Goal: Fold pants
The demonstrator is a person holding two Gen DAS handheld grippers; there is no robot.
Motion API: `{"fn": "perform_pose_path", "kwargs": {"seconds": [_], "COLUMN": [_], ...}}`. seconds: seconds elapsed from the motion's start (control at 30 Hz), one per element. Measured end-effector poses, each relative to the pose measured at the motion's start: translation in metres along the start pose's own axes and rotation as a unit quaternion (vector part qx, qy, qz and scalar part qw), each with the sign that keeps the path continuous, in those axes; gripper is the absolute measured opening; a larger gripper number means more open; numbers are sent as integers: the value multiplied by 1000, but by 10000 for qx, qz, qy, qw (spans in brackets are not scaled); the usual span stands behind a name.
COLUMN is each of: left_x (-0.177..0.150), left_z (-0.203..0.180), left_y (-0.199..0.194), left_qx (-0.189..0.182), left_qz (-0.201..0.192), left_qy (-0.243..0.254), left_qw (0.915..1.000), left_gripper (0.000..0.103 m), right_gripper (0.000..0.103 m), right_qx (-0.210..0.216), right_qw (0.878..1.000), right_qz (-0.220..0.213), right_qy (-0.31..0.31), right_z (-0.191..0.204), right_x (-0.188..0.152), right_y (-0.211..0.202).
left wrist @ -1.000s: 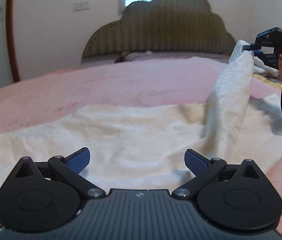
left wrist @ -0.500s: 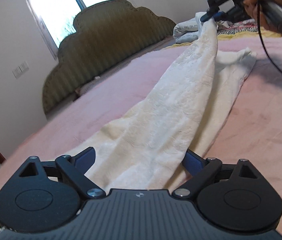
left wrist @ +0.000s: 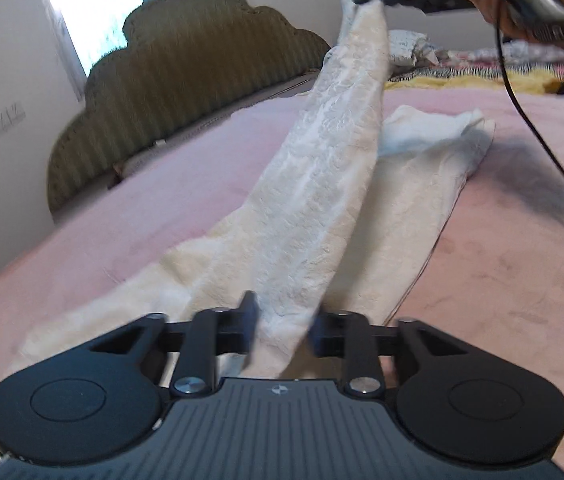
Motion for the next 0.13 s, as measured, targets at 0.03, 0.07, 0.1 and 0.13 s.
{"fn": "perform_pose_path", "kwargs": {"seconds": [0.03,0.07,0.1,0.13], "left_x": [1,2,3,6], "left_z": [3,6,9,13], "left_y": [-1,-3,-6,-8], "left_qx": [8,37,68,59], "left_qz": [-13,-40,-72,-93], "left_qy": [-76,-101,-127,-197], "left_qw": [10000,9999,9999,9997], "left_gripper": [18,11,11,11], "right_gripper": [10,10,10,10], "right_qx": [-55,-97,-137,-196], "right_qw": [10000,9999,9998,9996], "right_qz": [18,69,124,197], "right_qy": [-50,-32,8,35], "right_z": [0,-3,-6,-10], "right_x": [-1,-3,-4,-5], "right_y": [1,4,9,14]}}
Point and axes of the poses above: each gripper's, at about its wrist camera, not at the fingertips, and y roughly the way its jaws point, z to its left, x to its top, the point moved 4 cm from there along y, roughly the way its jaws point, and after that the axes turned 1 degree about -x, right-handed, at the moved point
